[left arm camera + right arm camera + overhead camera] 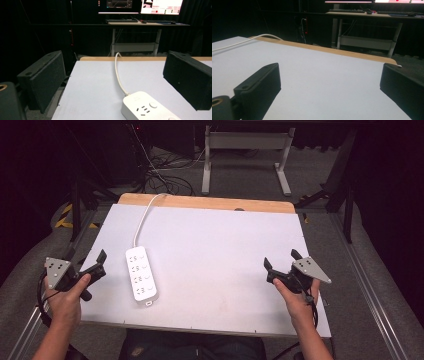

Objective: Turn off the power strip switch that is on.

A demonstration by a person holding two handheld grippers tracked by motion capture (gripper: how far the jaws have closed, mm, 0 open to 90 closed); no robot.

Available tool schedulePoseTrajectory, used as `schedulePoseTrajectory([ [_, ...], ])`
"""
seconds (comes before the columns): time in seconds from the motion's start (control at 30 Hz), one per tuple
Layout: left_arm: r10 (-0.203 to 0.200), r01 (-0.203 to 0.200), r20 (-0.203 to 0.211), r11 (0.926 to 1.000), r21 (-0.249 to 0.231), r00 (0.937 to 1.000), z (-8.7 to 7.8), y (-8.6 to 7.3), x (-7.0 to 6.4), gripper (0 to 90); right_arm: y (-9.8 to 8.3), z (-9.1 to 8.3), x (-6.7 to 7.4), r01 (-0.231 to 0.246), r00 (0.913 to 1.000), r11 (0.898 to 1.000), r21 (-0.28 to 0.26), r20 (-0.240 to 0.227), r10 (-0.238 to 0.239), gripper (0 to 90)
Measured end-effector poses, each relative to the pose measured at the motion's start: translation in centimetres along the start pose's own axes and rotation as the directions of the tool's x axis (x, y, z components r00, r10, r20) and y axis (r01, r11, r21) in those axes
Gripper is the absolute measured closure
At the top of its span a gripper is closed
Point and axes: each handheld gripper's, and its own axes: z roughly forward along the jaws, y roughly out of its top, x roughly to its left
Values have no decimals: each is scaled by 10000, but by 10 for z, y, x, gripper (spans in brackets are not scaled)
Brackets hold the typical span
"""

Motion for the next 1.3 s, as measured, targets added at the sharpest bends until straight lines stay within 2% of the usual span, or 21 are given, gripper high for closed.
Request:
schedulePoseTrajectory([
  [0.4, -115, 114, -227, 9999, -54, 9997, 3, 2, -2, 101, -1, -2, -1, 38, 10000, 10000, 17, 42, -38, 39],
  [0.57, -173, 173, -171, 9998, -11, 9997, 3, 2, -3, 153, -1, -3, -1, 30, 10000, 10000, 32, 70, -30, 39],
  [0.63, -228, 228, -24, 9997, 2, 9997, 2, 4, -2, 251, -1, -3, -1, 25, 10000, 10000, 38, 75, -25, 40],
  [0.73, -338, 338, 30, 9994, 7, 9994, 1, 5, -3, 340, -1, -3, -1, 39, 10000, 10000, 31, 70, -39, 41],
  [0.77, -320, 320, 52, 9995, 2, 9995, 1, 5, -3, 340, -1, -3, -1, 39, 10000, 10000, 31, 70, -39, 41],
  [0.8, -274, 274, 118, 9996, 21, 9996, 1, 6, -2, 419, -1, -3, -1, 37, 10000, 10000, 44, 64, -37, 41],
  [0.9, -317, 317, 105, 9995, 0, 9994, 0, 6, -2, 572, -1, -3, -1, 38, 10000, 10000, 42, 45, -38, 41],
  [0.93, -328, 327, 98, 9995, 44, 9994, 0, 6, -1, 572, -1, -3, -1, 47, 10000, 10000, 38, 39, -47, 42],
  [0.97, -356, 354, 86, 9991, 223, 9993, 0, 6, 0, 672, -1, -3, -1, 59, 10000, 10000, 51, 61, -59, 42],
  [1.03, -411, 408, 84, 9986, 346, 9991, 0, 6, 0, 707, -1, -3, -1, 51, 10000, 10000, 59, 58, -51, 43],
  [1.07, -422, 418, 62, 9977, 530, 9991, 0, 6, 2, 793, -1, -3, -1, 39, 10000, 10000, 68, 36, -39, 44],
  [1.1, -536, 533, 38, 9972, 525, 9986, 1, 6, 2, 828, -1, -3, -2, 43, 10000, 10000, 73, 31, -43, 44],
  [1.13, -481, 477, 69, 9974, 534, 9988, 0, 7, 3, 865, -1, -3, -2, 53, 10000, 10000, 69, 42, -54, 45],
  [1.17, -435, 429, 91, 9976, 553, 9990, 0, 8, 4, 895, -1, -3, -1, 54, 10000, 10000, 72, 33, -54, 45],
  [1.3, -136, 117, 254, 9972, 739, 9996, 2, 10, 2, 899, -1, -3, -1, 78, 10000, 9999, 77, -3, -78, 46],
])
